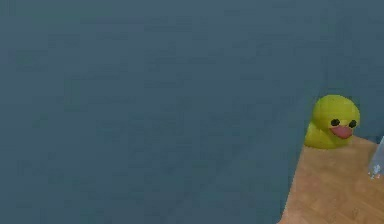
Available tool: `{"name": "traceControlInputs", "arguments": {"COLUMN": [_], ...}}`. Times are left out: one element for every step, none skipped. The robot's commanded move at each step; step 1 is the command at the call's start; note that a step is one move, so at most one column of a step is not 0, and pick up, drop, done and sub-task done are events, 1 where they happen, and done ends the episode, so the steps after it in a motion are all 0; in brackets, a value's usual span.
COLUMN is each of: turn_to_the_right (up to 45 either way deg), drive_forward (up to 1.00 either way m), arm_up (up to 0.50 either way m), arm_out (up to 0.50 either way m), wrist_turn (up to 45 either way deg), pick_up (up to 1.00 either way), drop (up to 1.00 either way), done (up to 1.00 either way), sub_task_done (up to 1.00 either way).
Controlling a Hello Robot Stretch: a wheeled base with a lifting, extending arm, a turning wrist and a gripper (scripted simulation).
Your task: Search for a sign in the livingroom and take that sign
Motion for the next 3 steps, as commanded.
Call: {"name": "traceControlInputs", "arguments": {"turn_to_the_right": [45.0,18.0,3.0], "drive_forward": [0.0,0.0,0.0], "arm_up": [0.0,0.0,0.0], "arm_out": [0.0,0.0,0.0], "wrist_turn": [0.0,0.0,0.0], "pick_up": [0.0,0.0,0.0], "drop": [0.0,0.0,0.0], "done": [0.0,0.0,0.0], "sub_task_done": [0.0,0.0,0.0]}}
